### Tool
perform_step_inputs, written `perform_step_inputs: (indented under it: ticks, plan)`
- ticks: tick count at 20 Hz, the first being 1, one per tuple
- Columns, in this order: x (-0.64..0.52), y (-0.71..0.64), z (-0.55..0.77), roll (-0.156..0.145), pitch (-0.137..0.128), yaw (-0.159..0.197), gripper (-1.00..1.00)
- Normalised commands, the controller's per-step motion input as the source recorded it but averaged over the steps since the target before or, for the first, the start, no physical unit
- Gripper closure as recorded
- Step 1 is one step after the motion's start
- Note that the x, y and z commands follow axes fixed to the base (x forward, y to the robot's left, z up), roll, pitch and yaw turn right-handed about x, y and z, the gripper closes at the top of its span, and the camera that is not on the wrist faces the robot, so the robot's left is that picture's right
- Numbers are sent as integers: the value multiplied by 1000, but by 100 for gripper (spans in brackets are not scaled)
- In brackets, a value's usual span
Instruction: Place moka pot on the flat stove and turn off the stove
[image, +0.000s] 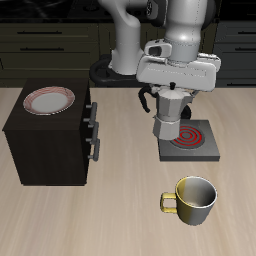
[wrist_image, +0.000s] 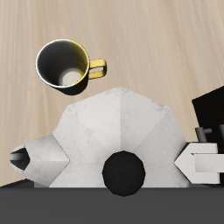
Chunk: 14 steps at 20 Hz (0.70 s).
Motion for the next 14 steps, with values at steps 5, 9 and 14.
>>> perform_step_inputs:
  ticks: [5,9,14]
  plan:
    - [-171,126,-58,22,8,-2,100]
    - [-245,424,-94,60,2,15,100]
    - [-153,153,-68,4,11,-17,100]
